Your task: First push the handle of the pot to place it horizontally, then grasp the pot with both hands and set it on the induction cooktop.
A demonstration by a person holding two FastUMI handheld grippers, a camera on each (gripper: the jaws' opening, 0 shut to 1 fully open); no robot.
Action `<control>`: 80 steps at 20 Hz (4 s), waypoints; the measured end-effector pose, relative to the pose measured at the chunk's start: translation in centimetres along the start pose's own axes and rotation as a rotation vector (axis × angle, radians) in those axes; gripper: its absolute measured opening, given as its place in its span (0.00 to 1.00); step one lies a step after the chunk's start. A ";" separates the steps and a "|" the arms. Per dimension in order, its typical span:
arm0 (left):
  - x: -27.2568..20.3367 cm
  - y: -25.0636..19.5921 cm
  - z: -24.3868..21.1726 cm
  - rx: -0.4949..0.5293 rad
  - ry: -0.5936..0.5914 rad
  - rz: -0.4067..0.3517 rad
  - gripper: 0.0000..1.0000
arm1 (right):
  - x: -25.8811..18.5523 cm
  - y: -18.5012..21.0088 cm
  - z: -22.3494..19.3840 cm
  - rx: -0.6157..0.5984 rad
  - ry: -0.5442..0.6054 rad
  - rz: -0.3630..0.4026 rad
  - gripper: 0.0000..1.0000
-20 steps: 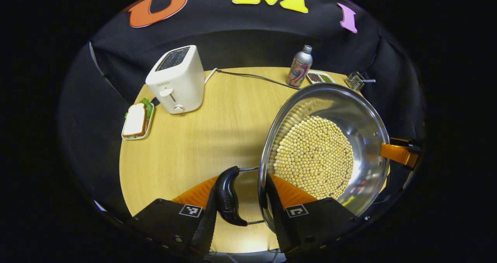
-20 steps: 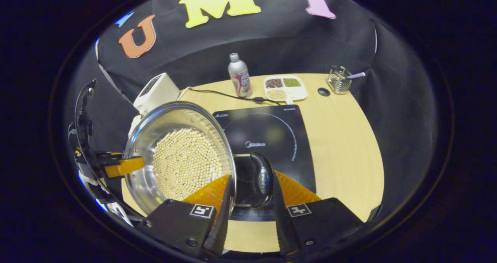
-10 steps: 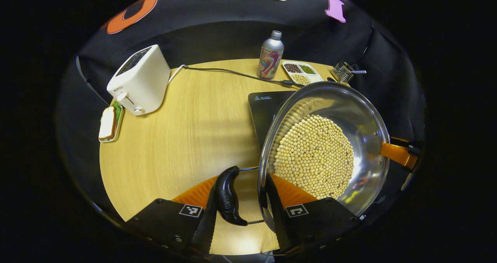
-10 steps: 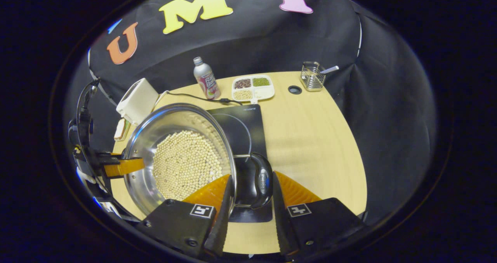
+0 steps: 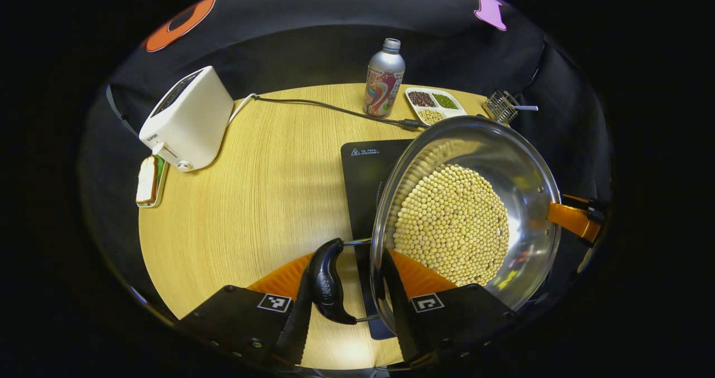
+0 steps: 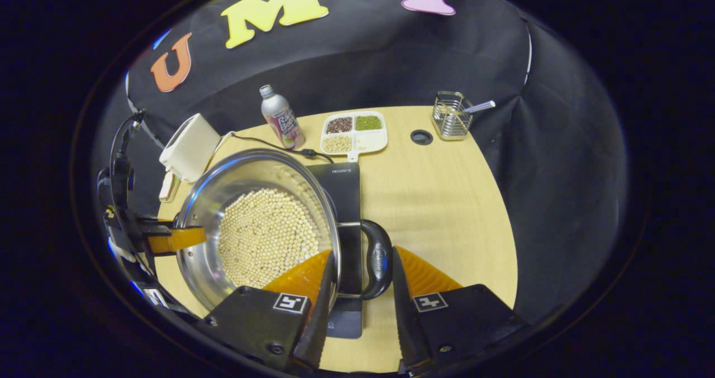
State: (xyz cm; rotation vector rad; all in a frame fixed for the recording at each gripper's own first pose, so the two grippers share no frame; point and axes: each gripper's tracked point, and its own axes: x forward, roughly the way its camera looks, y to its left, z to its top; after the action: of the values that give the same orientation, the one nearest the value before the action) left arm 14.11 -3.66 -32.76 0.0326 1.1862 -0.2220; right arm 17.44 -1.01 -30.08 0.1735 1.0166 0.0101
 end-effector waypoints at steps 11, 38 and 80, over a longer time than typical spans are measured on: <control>2.7 -0.6 1.0 -0.008 0.038 0.008 0.63 | 2.8 -1.0 1.1 -0.008 0.036 0.001 0.53; 1.6 1.0 2.9 -0.021 -0.165 0.046 0.83 | 3.1 -1.4 1.9 0.013 -0.126 0.029 0.68; -42.8 5.4 1.1 -0.029 -1.220 0.249 0.96 | -40.3 11.6 5.1 -0.141 -1.071 0.066 0.99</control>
State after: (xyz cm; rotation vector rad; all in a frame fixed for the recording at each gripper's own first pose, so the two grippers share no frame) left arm 0.93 8.11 6.62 0.0133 -0.0354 0.0207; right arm 1.37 6.12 8.31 0.0609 -0.0599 0.0440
